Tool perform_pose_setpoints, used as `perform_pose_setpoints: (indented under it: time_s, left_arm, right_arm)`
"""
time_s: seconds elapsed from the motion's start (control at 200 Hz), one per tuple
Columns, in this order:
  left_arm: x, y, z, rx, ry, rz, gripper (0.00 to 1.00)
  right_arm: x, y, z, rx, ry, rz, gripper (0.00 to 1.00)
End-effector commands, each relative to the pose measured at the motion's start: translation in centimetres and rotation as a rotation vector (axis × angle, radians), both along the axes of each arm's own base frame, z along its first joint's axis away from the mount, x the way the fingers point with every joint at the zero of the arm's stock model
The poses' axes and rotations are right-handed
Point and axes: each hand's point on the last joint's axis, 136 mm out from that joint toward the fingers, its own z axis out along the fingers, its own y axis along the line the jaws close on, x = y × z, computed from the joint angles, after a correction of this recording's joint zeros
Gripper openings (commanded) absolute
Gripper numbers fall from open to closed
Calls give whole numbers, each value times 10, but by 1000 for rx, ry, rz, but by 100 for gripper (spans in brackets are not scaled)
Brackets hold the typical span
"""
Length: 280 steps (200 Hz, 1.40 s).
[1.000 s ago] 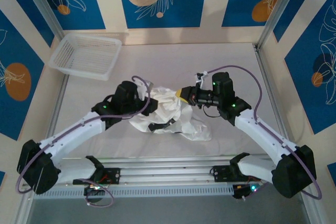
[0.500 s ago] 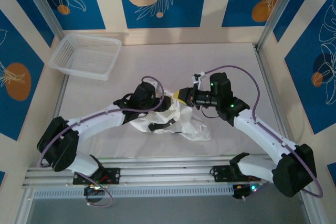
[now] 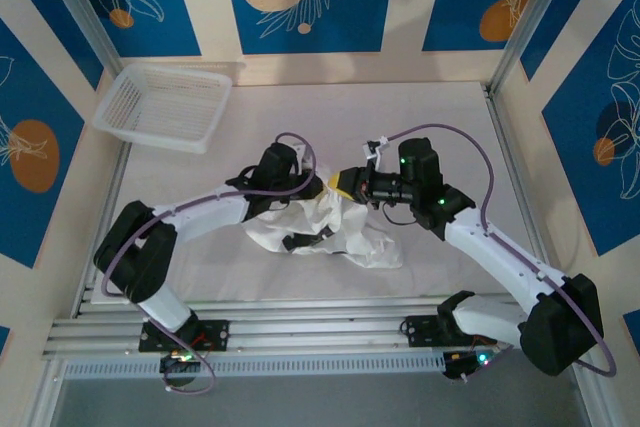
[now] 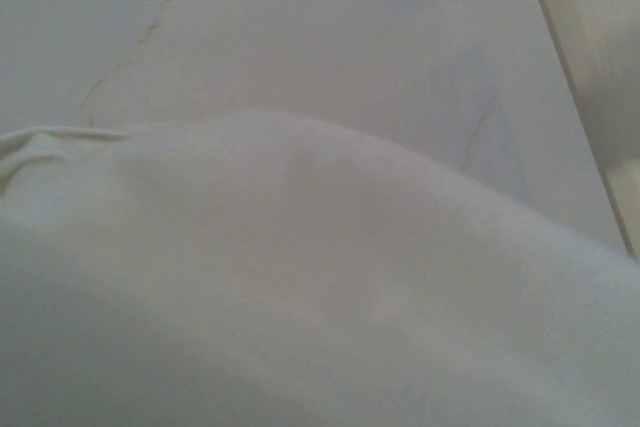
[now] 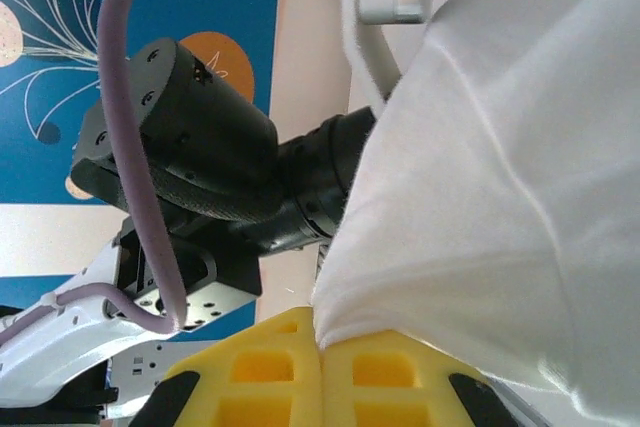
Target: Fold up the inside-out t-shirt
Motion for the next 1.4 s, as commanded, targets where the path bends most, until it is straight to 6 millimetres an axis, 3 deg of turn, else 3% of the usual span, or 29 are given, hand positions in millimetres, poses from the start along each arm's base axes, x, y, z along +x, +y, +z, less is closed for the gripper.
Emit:
perform_pose_setpoints:
  time_s: [0.0, 0.135, 0.315, 0.435, 0.58, 0.665, 0.785, 0.87, 1.02, 1.095, 1.225, 1.27, 1.395]
  left_arm:
    - [-1, -6, 55, -166, -48, -65, 0]
    - [-25, 3, 99, -298, -30, -161, 0]
    - [-47, 20, 126, -313, -60, -201, 0]
    - [-56, 19, 130, -317, -74, -252, 0]
    - [-64, 26, 109, -219, -76, -283, 0]
    - [-72, 33, 97, -144, -83, -313, 0]
    - [-78, 40, 87, -100, -79, -311, 0]
    - [-78, 41, 84, -104, -65, -306, 0]
    - [-75, 39, 90, -126, -71, -286, 0]
    - [-74, 40, 95, -135, -82, -277, 0]
    - [-68, 47, 95, -100, -95, -232, 0]
    - [-64, 54, 89, -65, -87, -200, 0]
    - [-38, 75, 60, 77, -94, -121, 0]
  right_arm:
    - [12, -30, -1, -9, 39, -84, 0]
    - [30, -88, -50, -52, 154, -191, 0]
    - [28, -115, -108, -39, 306, -185, 6]
    - [25, -119, -116, -80, 320, -204, 27]
    - [29, -135, -103, -240, 165, -272, 44]
    - [27, -120, -79, -379, -136, -187, 50]
    - [18, -71, -57, -470, -549, -7, 56]
    - [21, -46, -58, -512, -664, 56, 59]
    - [32, -12, -83, -650, -789, 132, 64]
    - [40, -4, -97, -681, -794, 134, 56]
    - [46, 0, -98, -641, -717, 138, 1]
    - [41, 2, -92, -607, -693, 155, 0]
    - [-7, 15, -37, -276, -646, 295, 0]
